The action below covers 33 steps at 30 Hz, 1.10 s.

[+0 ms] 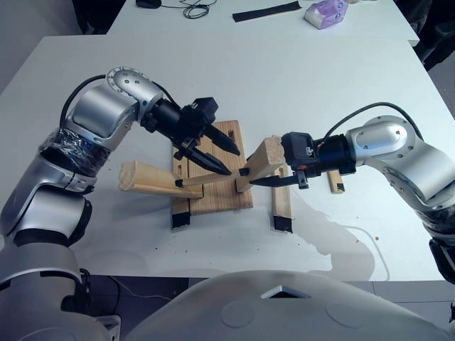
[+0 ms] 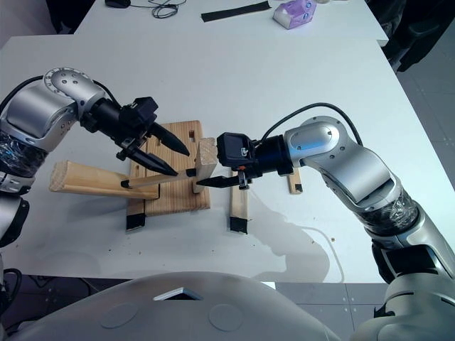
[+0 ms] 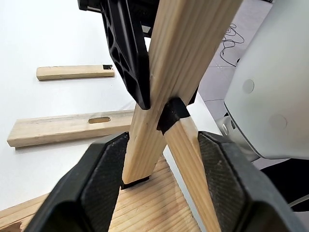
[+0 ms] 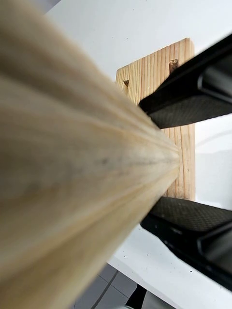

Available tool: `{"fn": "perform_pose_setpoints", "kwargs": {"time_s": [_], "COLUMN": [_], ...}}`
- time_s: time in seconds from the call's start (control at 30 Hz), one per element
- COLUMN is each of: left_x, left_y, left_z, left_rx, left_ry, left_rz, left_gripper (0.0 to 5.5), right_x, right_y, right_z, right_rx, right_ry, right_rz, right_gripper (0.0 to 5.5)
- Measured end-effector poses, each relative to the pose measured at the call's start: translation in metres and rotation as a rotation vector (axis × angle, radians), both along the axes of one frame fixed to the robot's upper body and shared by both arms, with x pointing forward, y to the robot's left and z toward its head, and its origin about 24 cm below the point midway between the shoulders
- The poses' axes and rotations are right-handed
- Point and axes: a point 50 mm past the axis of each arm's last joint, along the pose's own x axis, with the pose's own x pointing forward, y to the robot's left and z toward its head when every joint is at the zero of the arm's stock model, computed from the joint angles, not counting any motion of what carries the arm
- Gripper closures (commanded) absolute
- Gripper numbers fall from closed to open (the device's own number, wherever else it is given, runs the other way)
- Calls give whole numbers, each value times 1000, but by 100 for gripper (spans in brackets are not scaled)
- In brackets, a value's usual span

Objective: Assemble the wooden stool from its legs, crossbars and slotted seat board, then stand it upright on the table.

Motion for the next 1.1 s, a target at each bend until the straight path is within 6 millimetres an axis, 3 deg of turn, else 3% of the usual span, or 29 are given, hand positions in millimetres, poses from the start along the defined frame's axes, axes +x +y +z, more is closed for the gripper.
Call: {"fn": "perform_pose_setpoints", "kwargs": {"time_s": [0.43, 0.6, 0.67, 0.87, 1.0, 1.1], "left_x": [2, 3, 7, 21, 32, 37], "left_y": [0, -9, -13, -17, -3, 22], "left_z": [-10, -13, -8, 48, 64, 68], "left_rx": [-29, -61, -101, -336, -359, -285], "left_ry": [-11, 55, 56, -20, -116, -240], "left_rz": [1, 38, 110, 238, 340, 434], "left_gripper": [285, 285, 285, 285, 285, 285], "right_x": [0, 1, 1, 0, 0, 0], "right_y": [0, 0, 0, 1, 1, 1], "right_z": [0, -1, 0, 0, 0, 0], "right_rx": [-6, -8, -8, -5, -4, -3], "right_ry": [0, 3, 1, -1, 0, 0], "right_rz": [-2, -5, -1, 1, 0, -3], "right_gripper": [347, 347, 347, 347, 347, 347]}}
